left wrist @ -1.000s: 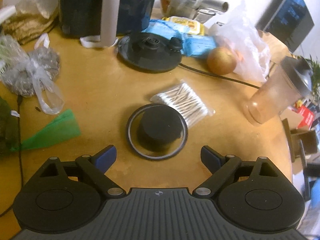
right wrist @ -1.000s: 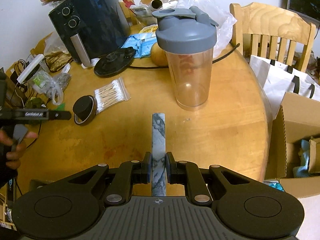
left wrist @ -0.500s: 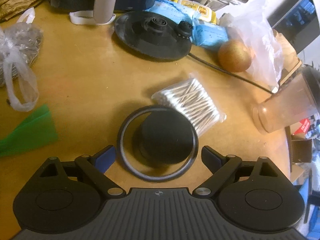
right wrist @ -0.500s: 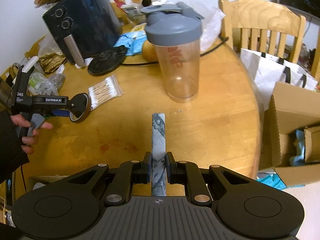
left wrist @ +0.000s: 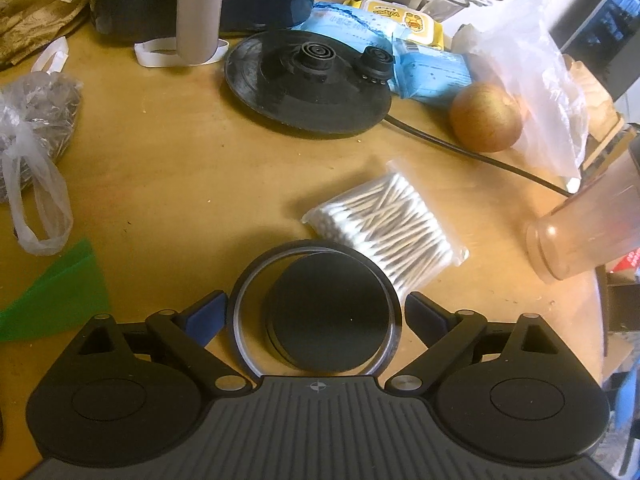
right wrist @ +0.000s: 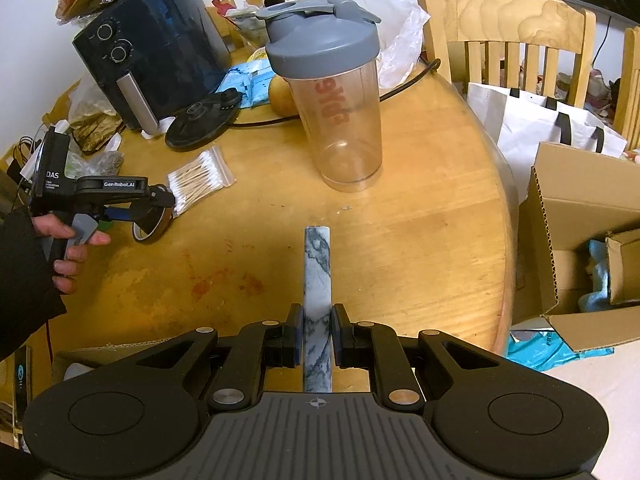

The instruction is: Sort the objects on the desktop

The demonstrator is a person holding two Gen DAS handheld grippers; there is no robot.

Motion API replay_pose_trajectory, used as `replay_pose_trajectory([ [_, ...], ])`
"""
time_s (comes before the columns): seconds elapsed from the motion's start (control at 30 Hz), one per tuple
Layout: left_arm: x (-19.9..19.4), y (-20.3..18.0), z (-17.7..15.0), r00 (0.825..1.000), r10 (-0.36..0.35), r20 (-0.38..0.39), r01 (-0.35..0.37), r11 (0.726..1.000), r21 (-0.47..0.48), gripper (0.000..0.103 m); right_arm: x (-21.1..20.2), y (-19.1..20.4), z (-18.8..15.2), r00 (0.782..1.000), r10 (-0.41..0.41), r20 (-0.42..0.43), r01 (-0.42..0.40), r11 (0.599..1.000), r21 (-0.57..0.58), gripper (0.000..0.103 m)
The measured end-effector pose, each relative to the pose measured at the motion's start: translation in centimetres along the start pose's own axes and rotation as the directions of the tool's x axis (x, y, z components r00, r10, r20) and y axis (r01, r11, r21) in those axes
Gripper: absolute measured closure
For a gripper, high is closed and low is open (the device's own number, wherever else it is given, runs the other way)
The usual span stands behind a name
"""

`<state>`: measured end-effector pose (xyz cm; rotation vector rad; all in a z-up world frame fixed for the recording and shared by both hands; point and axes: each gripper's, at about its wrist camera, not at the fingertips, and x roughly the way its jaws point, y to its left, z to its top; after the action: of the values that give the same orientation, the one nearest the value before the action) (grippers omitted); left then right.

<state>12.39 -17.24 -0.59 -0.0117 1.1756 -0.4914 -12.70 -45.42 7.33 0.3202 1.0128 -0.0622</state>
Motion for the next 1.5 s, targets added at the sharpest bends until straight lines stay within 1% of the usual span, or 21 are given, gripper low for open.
replay_pose_trajectory([
  [0.07, -0.1, 0.1, -0.1, 1.000, 0.002, 0.006, -0.002, 1.000, -0.004, 0.010, 0.0, 0.0, 0.0, 1.000, -0.001, 0.002, 0.001, 1.000, 0.001, 0.086],
  [0.23, -0.7, 0.1, -0.3, 1.000, 0.000, 0.021, 0.000, 1.000, -0.011, 0.011, -0.2, -0.3, -0.3, 1.000, -0.001, 0.003, 0.001, 1.000, 0.006, 0.086],
  [0.67, -4.9, -0.9, -0.8, 0.994, 0.020, 0.110, -0.021, 1.000, 0.007, 0.011, -0.9, -0.2, 0.1, 0.999, 0.018, 0.030, -0.017, 1.000, -0.024, 0.086],
  [0.83, -6.9, -1.2, -1.4, 0.993, 0.015, 0.116, -0.017, 1.000, 0.013, 0.011, -1.1, 0.2, 0.4, 0.999, 0.034, 0.039, -0.032, 0.999, -0.034, 0.086],
  [1.0, -9.2, -1.5, -2.2, 0.989, 0.000, 0.148, -0.002, 1.000, 0.016, 0.011, -1.4, 0.8, 1.1, 0.997, 0.054, 0.051, -0.052, 0.997, -0.049, 0.086],
  [1.13, -10.8, -1.9, -3.0, 0.989, -0.016, 0.145, 0.011, 0.999, 0.036, 0.011, -1.5, 1.5, 1.7, 0.995, 0.072, 0.064, -0.067, 0.995, -0.072, 0.086],
  [1.5, -15.9, -2.8, -6.4, 0.978, -0.034, 0.208, 0.023, 0.998, 0.058, 0.011, -2.3, 3.5, 2.4, 0.988, 0.122, 0.091, -0.112, 0.987, -0.112, 0.086],
])
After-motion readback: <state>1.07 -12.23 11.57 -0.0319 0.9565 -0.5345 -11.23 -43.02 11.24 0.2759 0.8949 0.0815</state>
